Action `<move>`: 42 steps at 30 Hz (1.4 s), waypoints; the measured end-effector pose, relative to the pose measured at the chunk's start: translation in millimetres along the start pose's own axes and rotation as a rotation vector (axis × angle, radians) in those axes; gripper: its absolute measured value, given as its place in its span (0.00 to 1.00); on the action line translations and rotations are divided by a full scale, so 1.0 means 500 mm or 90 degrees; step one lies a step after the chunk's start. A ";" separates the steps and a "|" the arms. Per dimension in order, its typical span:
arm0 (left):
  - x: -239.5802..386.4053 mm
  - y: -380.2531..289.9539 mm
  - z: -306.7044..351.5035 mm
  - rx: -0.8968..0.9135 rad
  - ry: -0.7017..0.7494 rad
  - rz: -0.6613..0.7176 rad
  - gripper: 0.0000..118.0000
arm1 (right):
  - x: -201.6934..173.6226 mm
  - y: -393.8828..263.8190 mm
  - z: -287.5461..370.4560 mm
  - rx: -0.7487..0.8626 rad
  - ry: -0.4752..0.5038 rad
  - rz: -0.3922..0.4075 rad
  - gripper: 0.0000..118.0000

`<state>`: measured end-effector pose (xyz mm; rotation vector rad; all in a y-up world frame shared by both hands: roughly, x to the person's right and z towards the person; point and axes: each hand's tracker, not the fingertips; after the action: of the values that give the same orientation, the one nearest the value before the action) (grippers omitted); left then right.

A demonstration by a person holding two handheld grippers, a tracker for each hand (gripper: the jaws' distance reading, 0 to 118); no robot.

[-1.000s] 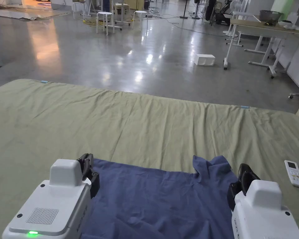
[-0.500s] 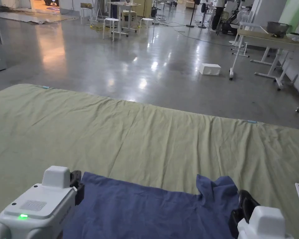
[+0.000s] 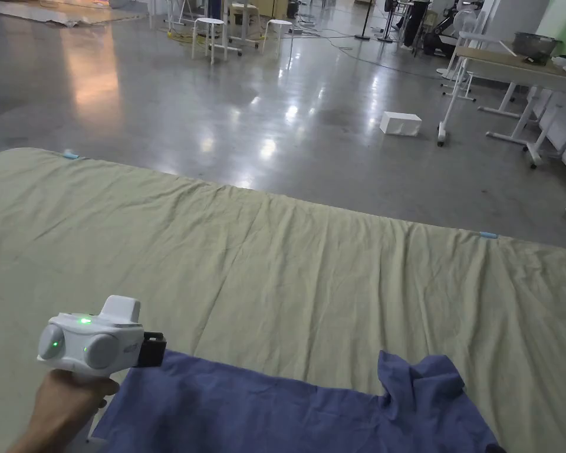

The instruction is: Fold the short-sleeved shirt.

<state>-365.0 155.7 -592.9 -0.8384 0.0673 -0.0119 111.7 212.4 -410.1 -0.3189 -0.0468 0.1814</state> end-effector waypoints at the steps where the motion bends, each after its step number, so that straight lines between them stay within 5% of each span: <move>1: -0.003 0.002 -0.018 -0.011 0.002 0.001 0.65 | 0.002 -0.004 -0.004 -0.005 -0.002 -0.001 0.00; 8: 0.000 -0.002 -0.113 -0.078 0.030 -0.036 0.64 | 0.013 -0.033 -0.026 -0.040 -0.013 0.010 0.00; 11: 0.013 -0.012 -0.125 -0.085 0.009 -0.059 0.47 | 0.019 -0.043 -0.034 -0.051 -0.017 0.017 0.00; 15: 0.053 -0.022 -0.104 -0.052 -0.020 -0.078 0.06 | 0.033 -0.050 -0.056 -0.062 -0.019 0.015 0.00; 18: 0.074 -0.040 -0.099 -0.045 -0.006 -0.103 0.04 | 0.052 -0.040 -0.101 -0.071 -0.020 0.003 0.00; 21: 0.063 -0.037 -0.084 -0.040 -0.020 -0.039 0.04 | 0.079 -0.022 -0.182 -0.114 -0.020 0.008 0.01; 23: 0.048 -0.035 -0.078 -0.041 -0.033 -0.030 0.04 | 0.103 -0.017 -0.256 -0.173 -0.004 0.008 0.18; 24: 0.050 -0.036 -0.067 -0.036 -0.032 -0.034 0.04 | 0.117 -0.016 -0.300 -0.221 0.017 0.007 0.35; 26: 0.044 -0.039 -0.055 -0.017 -0.028 -0.043 0.04 | 0.138 -0.016 -0.374 -0.273 0.023 0.026 0.41; 27: 0.043 -0.039 -0.045 -0.011 -0.028 -0.047 0.04 | 0.146 -0.017 -0.407 -0.292 0.036 0.033 0.54; 28: 0.040 -0.041 -0.034 -0.001 -0.026 -0.044 0.04 | 0.153 -0.018 -0.435 -0.301 0.046 0.046 0.57; 30: 0.031 -0.045 -0.012 0.022 -0.029 -0.027 0.04 | 0.157 -0.023 -0.484 -0.326 0.049 0.091 0.55; 35: 0.028 -0.059 0.035 0.053 -0.022 -0.020 0.04 | 0.170 -0.055 -0.573 -0.431 0.064 0.059 0.55; 38: 0.036 -0.065 0.040 0.054 -0.014 -0.045 0.04 | 0.153 -0.071 -0.583 -0.455 0.095 0.027 0.30; 42: 0.068 -0.072 0.051 0.043 -0.014 -0.054 0.04 | 0.124 -0.073 -0.574 -0.436 0.070 0.049 0.01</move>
<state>-328.7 149.1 -551.2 -0.7727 0.0103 -0.0836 200.2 101.6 -669.8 -1.0132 0.0140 0.2206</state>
